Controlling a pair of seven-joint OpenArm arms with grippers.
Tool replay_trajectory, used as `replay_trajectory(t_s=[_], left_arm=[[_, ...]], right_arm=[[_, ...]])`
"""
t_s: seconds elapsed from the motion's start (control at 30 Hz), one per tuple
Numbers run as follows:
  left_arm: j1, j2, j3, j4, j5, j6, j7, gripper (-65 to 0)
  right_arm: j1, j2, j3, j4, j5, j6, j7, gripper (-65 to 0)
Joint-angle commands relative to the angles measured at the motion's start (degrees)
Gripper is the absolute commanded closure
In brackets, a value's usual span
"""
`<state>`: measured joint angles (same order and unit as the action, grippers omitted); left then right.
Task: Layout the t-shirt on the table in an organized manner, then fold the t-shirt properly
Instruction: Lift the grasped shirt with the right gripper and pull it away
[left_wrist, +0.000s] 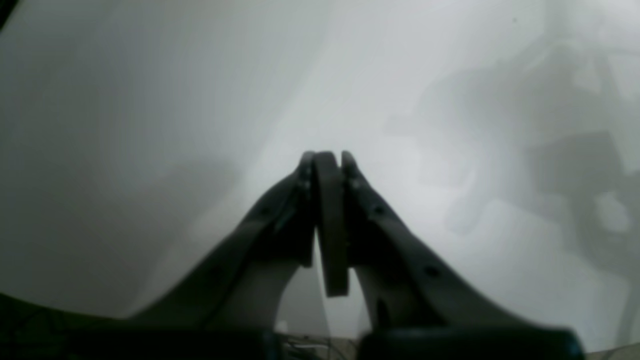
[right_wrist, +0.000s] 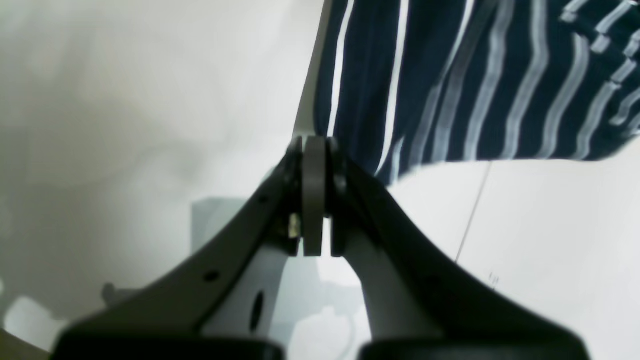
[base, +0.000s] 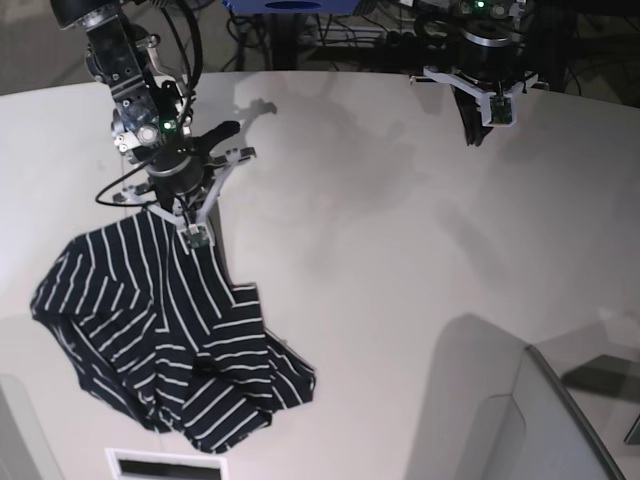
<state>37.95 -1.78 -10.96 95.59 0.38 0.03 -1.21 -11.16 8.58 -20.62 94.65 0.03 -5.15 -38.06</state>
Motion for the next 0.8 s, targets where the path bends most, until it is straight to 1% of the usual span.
replay_trajectory(t_s=[0.0,0.07,0.13,0.2,0.33,0.5,0.63,0.67,0.7,0.77], left_arm=[[-0.11,-0.20,-0.16,0.80,0.10,0.36,-1.47,0.0],[-0.64,-0.28,-0.16,0.45,0.10,0.36,-1.38,0.0],[-0.72,-0.28,-1.30,0.54,0.19,0.36,-0.68,0.0],[-1.52,-0.28,-2.27,0.98,0.19,0.36,1.70,0.0],[-3.45,-0.11,-5.17,0.80,0.19,0.36,5.92,0.0],[-4.42,-0.11,-5.79,0.98,0.19,0.36,5.83,0.0],[-4.59,-0.11,-5.35,1.07,-0.34,0.36,5.83,0.0],[-4.68,-0.02,-5.35,1.07,-0.34,0.36,5.83,0.0],[-5.30,0.07,-5.08,1.07,-0.34,0.27,5.83,0.0],[-6.17,0.07,-3.50,0.63,-0.34,0.27,6.00,0.0]], right_arm=[[-0.14,0.43,0.09,1.22,-0.16,-0.08,1.18,0.0],[-1.55,0.96,0.18,1.39,-0.25,-0.08,1.18,0.0],[-2.78,2.37,0.53,0.95,-0.08,-0.08,1.18,0.0],[-3.92,2.81,0.80,0.78,-0.08,-0.08,1.18,0.0],[-6.47,5.62,0.89,0.87,0.01,0.00,1.18,0.0],[-10.16,8.96,0.53,0.87,0.01,0.00,1.18,0.0],[-13.06,10.19,0.27,1.48,0.01,0.09,1.27,0.0],[-13.68,10.19,0.09,1.92,0.01,0.53,1.45,0.0],[-13.85,10.10,-0.78,2.18,0.01,1.67,1.89,0.0],[-13.77,10.01,-4.21,2.27,0.01,3.70,3.91,0.0]])
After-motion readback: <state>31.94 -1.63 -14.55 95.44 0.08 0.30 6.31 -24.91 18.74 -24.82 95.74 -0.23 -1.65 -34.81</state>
